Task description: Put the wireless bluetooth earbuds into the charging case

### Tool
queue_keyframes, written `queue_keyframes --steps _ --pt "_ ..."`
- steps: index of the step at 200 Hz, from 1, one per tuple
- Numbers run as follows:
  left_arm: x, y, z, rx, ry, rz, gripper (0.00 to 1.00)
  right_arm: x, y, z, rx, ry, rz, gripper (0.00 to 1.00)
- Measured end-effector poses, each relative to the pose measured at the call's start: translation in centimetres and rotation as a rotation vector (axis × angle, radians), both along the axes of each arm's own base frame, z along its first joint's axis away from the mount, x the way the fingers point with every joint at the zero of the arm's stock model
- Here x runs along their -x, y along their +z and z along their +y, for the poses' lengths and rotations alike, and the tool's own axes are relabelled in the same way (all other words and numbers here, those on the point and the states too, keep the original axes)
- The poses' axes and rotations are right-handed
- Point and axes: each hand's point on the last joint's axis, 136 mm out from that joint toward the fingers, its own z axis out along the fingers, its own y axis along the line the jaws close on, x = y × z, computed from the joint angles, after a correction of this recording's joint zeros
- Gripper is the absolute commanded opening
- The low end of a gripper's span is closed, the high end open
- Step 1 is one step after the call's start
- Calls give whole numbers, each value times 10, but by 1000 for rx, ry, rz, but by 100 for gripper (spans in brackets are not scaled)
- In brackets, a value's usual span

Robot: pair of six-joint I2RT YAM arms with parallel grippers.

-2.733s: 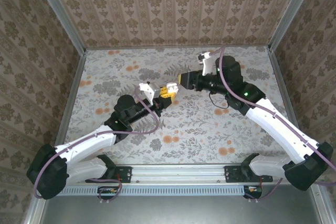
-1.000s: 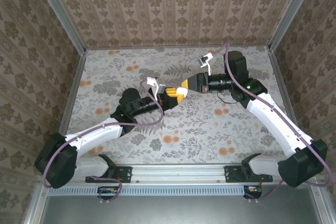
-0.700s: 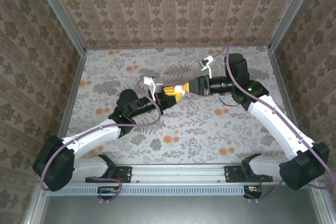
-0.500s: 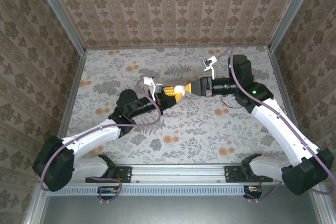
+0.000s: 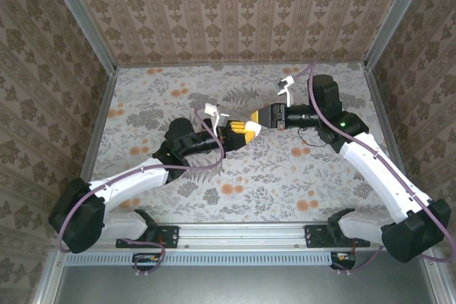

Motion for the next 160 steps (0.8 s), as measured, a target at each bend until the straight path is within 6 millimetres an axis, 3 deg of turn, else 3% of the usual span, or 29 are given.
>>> queue_keyframes --steps 81,160 --pt "5 -13 -6 -35 -33 64 0 12 -16 -8 3 -56 -49 25" --pt "2 -31 -10 -74 -40 151 0 9 -33 -11 111 -142 -140 22"
